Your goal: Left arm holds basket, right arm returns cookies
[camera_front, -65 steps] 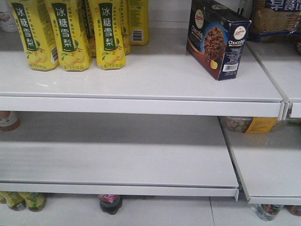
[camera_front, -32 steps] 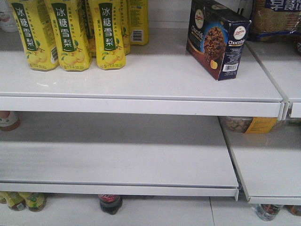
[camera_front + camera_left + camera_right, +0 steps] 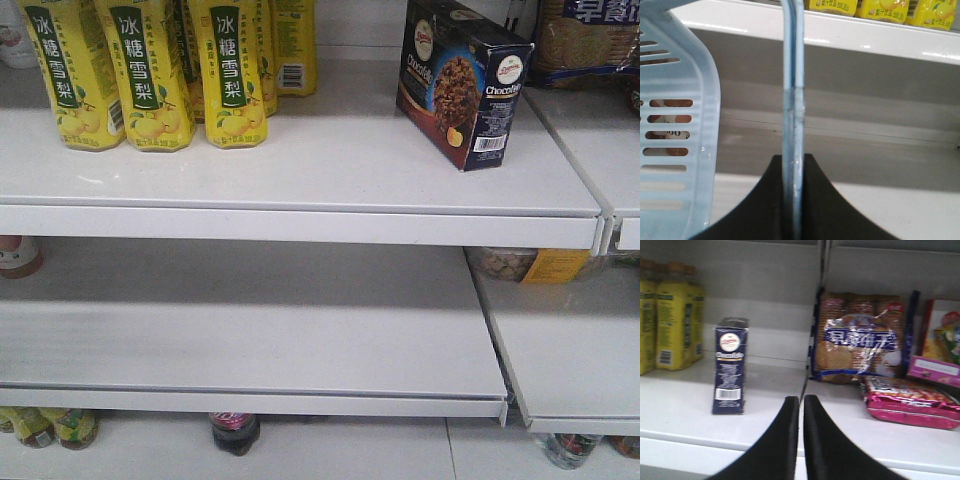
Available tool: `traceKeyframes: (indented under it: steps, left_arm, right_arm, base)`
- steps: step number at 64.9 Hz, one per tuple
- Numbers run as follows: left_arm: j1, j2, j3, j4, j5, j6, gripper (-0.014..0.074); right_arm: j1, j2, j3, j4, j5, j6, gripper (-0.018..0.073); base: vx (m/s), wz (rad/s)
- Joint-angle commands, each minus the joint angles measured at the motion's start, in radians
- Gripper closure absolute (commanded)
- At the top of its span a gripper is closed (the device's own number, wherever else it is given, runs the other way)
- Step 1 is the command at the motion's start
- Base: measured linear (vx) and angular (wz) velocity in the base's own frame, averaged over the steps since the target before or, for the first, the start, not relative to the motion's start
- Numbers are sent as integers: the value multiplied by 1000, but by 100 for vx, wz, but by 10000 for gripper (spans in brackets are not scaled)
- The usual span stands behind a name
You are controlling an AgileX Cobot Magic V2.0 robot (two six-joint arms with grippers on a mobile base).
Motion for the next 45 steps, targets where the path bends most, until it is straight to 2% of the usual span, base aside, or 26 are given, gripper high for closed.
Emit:
traceKeyframes:
  steps: [1,12,23,45]
  left_arm:
    - [1,-18,-30,11,-100,19,599]
    - [1,-18,-30,11,-100,19,599]
    - [1,-18,-30,11,-100,19,599]
    - [1,-18,-30,11,-100,19,599]
  right_arm:
    - [-67,-11,-12,-14,-84,-7,570]
    - [-135,-86,130,2,-193,-6,570]
    - [-136,-169,290,13,-258,-7,570]
    - [-136,-354,520,42,-258,-7,570]
  base:
    - [0,0]
    - [0,0]
    - [0,0]
    - [0,0]
